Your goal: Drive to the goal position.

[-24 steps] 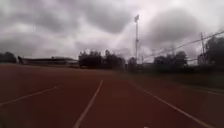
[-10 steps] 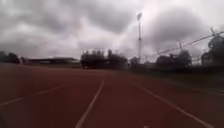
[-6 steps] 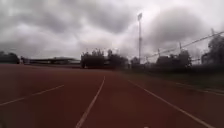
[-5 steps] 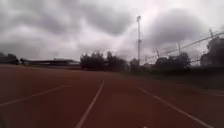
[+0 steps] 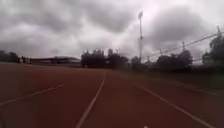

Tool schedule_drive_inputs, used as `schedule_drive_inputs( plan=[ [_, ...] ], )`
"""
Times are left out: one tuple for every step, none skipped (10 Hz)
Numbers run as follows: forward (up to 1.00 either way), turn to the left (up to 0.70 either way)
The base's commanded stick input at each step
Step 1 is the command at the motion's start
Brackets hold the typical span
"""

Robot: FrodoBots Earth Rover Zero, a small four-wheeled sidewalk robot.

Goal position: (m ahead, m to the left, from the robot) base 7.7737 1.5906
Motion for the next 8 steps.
schedule_drive_inputs(
  plan=[
    [0.70, 0.00],
    [0.70, 0.00],
    [0.70, 0.00],
    [0.70, 0.00],
    [0.70, 0.00],
    [0.70, 0.00],
    [0.70, 0.00],
    [0.70, 0.00]
  ],
)
